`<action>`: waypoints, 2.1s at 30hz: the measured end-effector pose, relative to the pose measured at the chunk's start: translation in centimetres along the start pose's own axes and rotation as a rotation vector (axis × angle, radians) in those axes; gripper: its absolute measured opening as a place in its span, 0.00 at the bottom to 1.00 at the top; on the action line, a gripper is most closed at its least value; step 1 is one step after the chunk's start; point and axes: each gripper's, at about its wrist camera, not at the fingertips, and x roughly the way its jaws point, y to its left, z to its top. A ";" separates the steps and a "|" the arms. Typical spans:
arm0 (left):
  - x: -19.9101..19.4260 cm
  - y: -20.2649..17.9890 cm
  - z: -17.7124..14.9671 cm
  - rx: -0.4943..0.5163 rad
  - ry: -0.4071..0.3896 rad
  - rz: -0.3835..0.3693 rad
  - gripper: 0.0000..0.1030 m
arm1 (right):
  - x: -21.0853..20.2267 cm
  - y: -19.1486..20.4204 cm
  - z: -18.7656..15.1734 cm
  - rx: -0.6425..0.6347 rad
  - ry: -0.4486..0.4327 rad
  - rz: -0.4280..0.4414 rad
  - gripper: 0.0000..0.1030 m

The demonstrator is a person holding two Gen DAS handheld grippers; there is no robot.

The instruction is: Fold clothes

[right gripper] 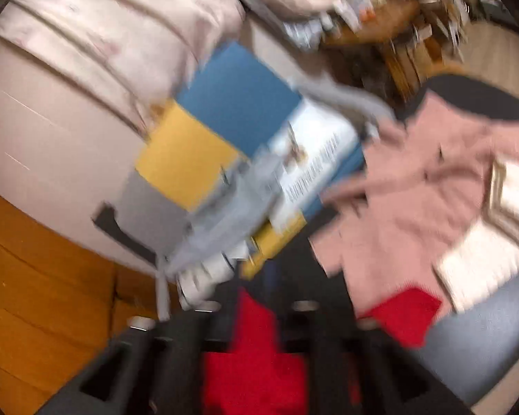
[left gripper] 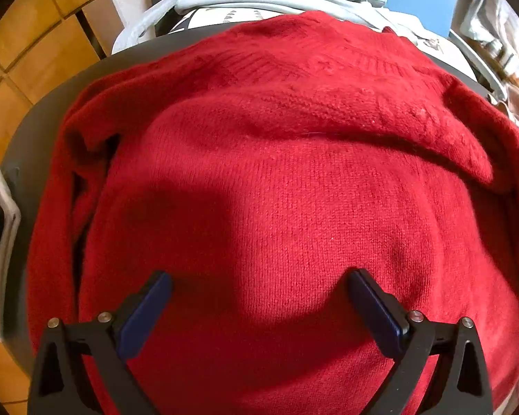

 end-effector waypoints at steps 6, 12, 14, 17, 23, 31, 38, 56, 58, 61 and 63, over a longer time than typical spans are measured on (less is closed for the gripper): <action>-0.7 -1.0 -0.2 0.053 -0.027 0.041 1.00 | 10.2 -7.9 -5.3 0.187 0.294 -0.276 0.39; -2.1 -2.4 0.0 0.124 -0.071 0.036 0.92 | 15.3 -12.0 -8.2 0.363 0.340 -0.370 0.49; -2.2 -2.9 0.1 0.129 -0.071 0.026 0.92 | 16.7 -13.3 -8.5 0.392 0.336 -0.391 0.40; -2.2 -3.1 0.4 0.125 -0.048 0.016 0.92 | 16.3 -13.8 -8.4 0.458 0.298 -0.319 0.05; -2.4 -3.5 1.6 0.116 -0.041 -0.022 0.92 | 9.2 -3.5 -3.5 0.100 0.084 -0.083 0.04; -2.5 -4.9 4.3 0.169 -0.080 -0.054 0.92 | -1.2 -2.3 1.1 -0.084 -0.201 -0.174 0.04; -2.5 -6.0 4.7 0.166 -0.062 -0.068 0.90 | 5.0 -21.7 -0.3 0.190 -0.015 -0.623 0.13; -1.0 -6.8 2.7 0.187 -0.007 -0.103 0.85 | 23.9 -5.9 -9.1 -0.368 0.193 -0.266 0.26; -0.8 -6.2 2.6 0.145 0.005 -0.110 0.89 | 26.3 -6.0 -8.7 -0.317 0.233 -0.204 0.21; -0.7 -5.6 2.4 0.113 0.009 -0.118 0.91 | 29.3 -5.8 -9.1 -0.344 0.279 -0.217 0.21; -0.7 -5.6 2.2 0.114 0.002 -0.117 0.91 | 30.9 -6.1 -9.6 -0.385 0.307 -0.271 0.20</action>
